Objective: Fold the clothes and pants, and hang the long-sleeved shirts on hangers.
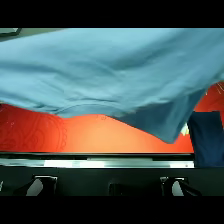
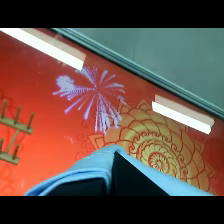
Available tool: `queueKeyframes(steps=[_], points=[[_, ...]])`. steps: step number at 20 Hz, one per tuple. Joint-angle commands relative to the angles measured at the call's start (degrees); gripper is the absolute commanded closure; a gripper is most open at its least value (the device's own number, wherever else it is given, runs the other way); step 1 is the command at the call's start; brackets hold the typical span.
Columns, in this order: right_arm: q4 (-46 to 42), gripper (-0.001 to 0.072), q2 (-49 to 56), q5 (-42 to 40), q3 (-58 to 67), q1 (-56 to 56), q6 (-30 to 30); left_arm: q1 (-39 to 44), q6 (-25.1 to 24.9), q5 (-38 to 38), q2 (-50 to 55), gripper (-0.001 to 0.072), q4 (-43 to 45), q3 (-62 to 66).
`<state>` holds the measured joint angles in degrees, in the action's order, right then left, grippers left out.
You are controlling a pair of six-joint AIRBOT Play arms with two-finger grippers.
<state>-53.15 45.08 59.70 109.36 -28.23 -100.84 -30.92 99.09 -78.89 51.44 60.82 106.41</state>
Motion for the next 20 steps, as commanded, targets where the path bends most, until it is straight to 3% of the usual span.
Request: queueKeyframes(steps=[1, 5, 8, 13, 20], points=[[-5.05, 0.0679, 0.24, -0.04, 2.82, -0.57, -5.25, -2.14, 1.92, 0.17, -3.74, 0.0686, -0.28, 0.13], [-4.85, 0.0679, 3.63, 4.02, 2.82, -0.55, -8.20, 0.00, 0.87, 0.28, 0.20, 0.0686, -5.27, 0.11], [-1.99, 0.0678, 8.90, 6.95, 2.82, -0.55, -8.26, 6.36, -1.66, 2.16, 7.06, 0.0686, -6.38, 0.11], [7.21, 0.0678, 21.07, 8.39, 2.80, -0.44, -1.99, 18.14, -4.17, 9.68, 22.73, 0.0686, -6.16, 0.11], [8.55, 0.0678, 39.30, 21.35, 2.78, 0.07, 0.87, 23.15, -4.11, 11.41, 39.80, 0.0686, -6.19, 0.11]])
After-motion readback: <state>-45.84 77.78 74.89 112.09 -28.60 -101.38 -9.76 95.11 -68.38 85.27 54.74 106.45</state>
